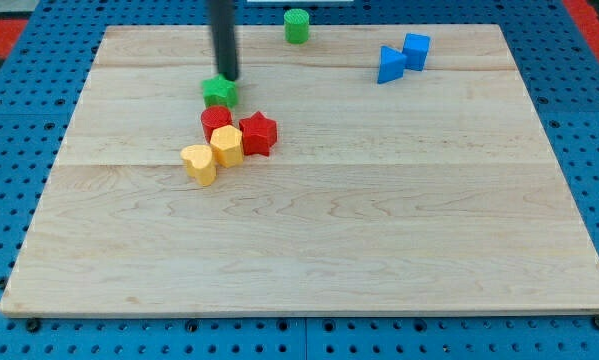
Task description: Point your arm below the green circle
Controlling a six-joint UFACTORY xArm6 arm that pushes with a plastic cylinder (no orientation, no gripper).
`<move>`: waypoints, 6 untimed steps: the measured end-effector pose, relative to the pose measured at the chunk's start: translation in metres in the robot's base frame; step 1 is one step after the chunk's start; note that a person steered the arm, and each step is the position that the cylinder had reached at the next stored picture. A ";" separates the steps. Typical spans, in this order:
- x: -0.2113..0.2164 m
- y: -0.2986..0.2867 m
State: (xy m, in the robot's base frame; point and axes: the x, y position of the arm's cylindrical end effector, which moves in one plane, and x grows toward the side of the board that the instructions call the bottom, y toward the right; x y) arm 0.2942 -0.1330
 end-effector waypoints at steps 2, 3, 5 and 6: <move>-0.062 -0.029; -0.103 -0.025; -0.095 0.024; -0.076 0.027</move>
